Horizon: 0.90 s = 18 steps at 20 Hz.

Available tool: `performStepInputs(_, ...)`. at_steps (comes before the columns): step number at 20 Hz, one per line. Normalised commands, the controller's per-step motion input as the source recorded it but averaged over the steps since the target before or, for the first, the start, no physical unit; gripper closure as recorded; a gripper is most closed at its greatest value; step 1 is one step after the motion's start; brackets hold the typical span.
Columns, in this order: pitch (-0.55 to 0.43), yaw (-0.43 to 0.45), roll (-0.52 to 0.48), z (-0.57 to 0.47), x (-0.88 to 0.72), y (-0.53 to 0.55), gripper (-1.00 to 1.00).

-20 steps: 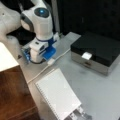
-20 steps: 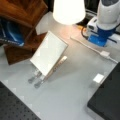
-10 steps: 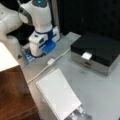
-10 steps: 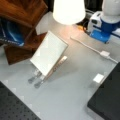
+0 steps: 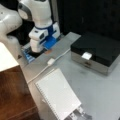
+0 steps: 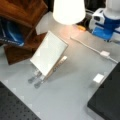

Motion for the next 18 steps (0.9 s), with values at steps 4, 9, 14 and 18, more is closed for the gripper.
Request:
performStepInputs(4,0.103,0.014,0.092,0.12,0.2,0.11,-1.0)
performStepInputs(9,0.132,0.047,0.098,0.13,0.34,0.11,-1.0)
performStepInputs(14,0.183,0.059,0.105,0.2,0.54,0.15,-1.0)
performStepInputs(18,0.303,0.082,0.103,0.48,0.69,0.13,-1.0)
